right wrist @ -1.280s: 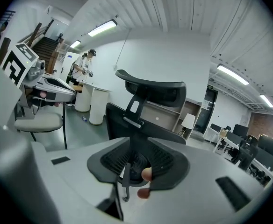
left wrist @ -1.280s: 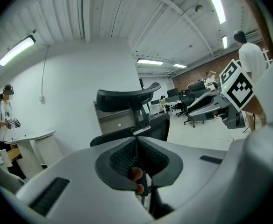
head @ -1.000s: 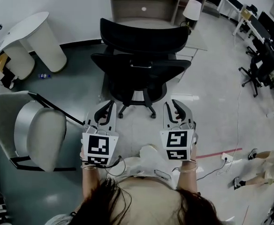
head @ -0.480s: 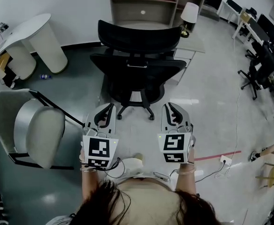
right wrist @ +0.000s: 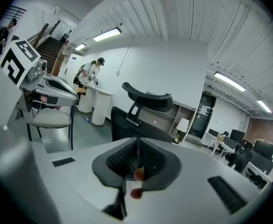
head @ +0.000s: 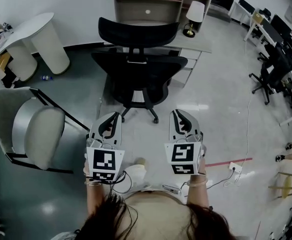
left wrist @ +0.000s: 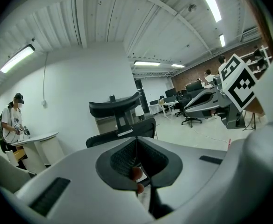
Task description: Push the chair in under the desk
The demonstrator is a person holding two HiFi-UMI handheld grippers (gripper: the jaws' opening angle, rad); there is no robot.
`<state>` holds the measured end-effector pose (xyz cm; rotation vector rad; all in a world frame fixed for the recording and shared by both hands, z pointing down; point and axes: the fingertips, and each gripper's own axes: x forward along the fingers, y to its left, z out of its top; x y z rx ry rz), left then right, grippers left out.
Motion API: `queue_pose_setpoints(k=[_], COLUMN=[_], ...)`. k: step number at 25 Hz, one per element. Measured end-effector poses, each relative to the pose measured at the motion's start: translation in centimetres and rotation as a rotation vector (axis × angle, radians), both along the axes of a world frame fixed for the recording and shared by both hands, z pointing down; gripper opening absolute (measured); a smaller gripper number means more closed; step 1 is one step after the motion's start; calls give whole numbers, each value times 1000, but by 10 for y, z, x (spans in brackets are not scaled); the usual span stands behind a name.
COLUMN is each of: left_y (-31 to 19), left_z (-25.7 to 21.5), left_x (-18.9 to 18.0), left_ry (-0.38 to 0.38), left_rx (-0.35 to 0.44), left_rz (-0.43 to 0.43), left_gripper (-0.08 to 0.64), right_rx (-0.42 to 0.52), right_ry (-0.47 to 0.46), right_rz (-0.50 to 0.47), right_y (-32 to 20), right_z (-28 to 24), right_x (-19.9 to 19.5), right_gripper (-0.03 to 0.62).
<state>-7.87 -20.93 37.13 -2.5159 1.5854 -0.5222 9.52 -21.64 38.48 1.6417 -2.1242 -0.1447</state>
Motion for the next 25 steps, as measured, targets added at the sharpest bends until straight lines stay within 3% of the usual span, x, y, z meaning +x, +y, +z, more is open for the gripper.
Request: queue_pose_setpoints(k=[17, 25], left_y=[89, 128], left_z=[2, 2], left_x=[35, 52], left_ry=[-4, 67], left_rx=[-1, -1], left_rz=[-8, 9], left_gripper=[17, 17], right_rx=[13, 28], right_ry=[-16, -23], right_rz=[-33, -43], right_y=[86, 121], right_z=[2, 2], right_x=[26, 38], right_gripper=[28, 26])
